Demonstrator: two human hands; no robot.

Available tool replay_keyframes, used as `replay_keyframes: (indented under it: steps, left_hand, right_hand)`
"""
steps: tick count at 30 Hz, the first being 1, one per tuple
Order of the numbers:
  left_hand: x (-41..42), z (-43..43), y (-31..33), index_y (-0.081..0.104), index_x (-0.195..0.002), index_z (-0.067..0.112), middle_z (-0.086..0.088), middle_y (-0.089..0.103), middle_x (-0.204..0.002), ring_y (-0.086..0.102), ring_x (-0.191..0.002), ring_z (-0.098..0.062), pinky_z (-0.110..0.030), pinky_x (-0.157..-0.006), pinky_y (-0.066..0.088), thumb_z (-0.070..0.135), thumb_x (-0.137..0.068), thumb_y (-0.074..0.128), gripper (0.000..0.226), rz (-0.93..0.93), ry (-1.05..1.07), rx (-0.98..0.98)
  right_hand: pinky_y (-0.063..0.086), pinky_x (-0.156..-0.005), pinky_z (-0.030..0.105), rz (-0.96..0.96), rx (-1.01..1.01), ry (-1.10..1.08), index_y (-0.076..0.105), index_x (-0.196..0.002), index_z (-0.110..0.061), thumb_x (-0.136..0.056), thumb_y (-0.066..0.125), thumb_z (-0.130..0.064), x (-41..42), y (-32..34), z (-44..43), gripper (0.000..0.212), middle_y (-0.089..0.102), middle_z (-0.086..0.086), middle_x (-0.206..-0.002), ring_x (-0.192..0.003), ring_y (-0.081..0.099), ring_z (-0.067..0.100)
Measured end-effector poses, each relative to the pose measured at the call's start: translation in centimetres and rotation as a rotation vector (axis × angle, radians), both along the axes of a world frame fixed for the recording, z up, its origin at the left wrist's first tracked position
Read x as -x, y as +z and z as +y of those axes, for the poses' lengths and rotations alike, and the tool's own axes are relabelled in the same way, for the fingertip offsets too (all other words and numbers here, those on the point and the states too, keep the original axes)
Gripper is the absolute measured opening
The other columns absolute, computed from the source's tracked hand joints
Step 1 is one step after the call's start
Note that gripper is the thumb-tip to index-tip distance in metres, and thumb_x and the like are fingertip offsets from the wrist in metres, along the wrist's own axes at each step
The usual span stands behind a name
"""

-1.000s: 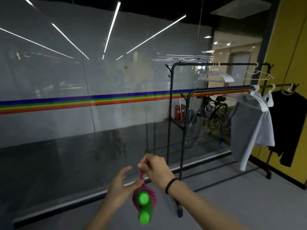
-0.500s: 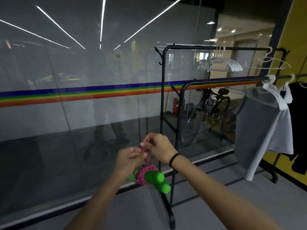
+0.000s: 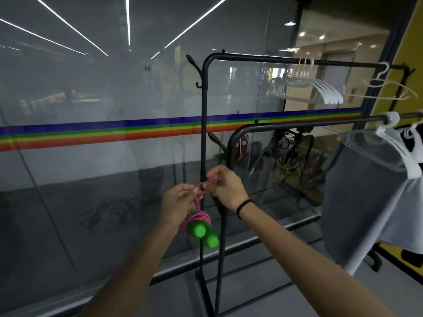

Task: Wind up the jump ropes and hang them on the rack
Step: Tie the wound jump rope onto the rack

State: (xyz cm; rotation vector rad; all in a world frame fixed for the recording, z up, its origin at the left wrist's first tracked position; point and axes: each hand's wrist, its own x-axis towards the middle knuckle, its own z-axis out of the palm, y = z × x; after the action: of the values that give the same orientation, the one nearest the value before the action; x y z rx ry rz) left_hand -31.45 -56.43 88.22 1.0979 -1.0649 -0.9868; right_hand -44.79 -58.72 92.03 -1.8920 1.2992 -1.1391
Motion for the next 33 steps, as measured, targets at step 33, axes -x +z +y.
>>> replay_keyframes:
  steps: [33]
  left_hand:
    - [3.5,-13.3,-2.8,0.057,-0.105,-0.01,-0.012,0.064,-0.083,0.064,-0.069,-0.008,-0.017,-0.065,0.054,-0.003,-0.089,0.053,0.019,-0.164,-0.295,-0.072]
  right_hand:
    - [0.03,-0.058,0.03,0.495,0.371,-0.273,0.039,-0.11,-0.016,-0.092,0.041,-0.034,3.1,-3.3,-7.4,0.025,0.064,0.01,-0.077,-0.076,0.062,0.038]
